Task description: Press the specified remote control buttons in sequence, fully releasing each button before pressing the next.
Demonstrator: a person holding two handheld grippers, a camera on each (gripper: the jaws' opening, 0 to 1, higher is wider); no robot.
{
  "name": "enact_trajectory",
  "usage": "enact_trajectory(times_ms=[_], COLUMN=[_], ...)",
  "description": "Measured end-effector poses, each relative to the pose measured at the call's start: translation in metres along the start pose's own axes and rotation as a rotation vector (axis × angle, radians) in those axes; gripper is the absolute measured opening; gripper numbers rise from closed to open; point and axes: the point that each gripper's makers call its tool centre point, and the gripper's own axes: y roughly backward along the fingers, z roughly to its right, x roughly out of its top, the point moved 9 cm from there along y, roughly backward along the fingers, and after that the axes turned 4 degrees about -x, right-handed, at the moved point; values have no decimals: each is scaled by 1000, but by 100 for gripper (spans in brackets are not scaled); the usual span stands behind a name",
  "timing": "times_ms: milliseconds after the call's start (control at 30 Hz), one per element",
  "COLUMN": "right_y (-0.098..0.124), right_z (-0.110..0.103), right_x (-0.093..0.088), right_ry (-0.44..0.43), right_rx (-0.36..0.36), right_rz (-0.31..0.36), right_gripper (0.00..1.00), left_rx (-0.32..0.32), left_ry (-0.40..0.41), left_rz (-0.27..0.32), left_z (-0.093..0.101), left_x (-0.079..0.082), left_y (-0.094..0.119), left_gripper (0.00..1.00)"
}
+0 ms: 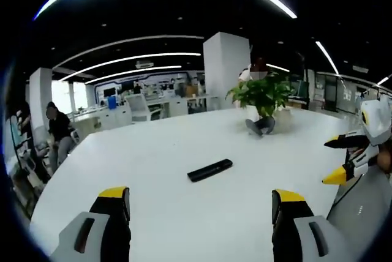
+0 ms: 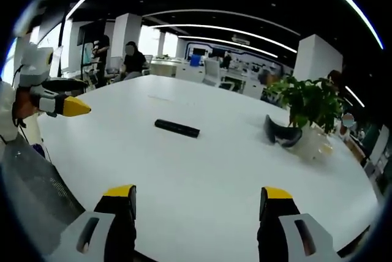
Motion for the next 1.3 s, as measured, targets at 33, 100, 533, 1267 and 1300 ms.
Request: enact_trajectory(times_ms=[33,100,533,1267,1300], right_y=[0,0,-2,-1,-1], right_z=[0,1,2,0,0], right_x=[0,0,1,-1,-1], right_ry=[1,-8,-22,6,6], right_rx=[-2,-3,-15,-14,-13], right_rz=[1,4,1,6,7], right_gripper=[82,82,87,83,83], left_rx=[14,40,152,171,175], left_ry=[-12,-22,-5,-71,-72], left_rz=[1,16,-15,10,10], left_z=[-1,-3,-11,-6,-6], left_x=[-2,-3,-31,-29,-28], left_y=[4,10,33,33,33], left_gripper=[100,100,100,100,100])
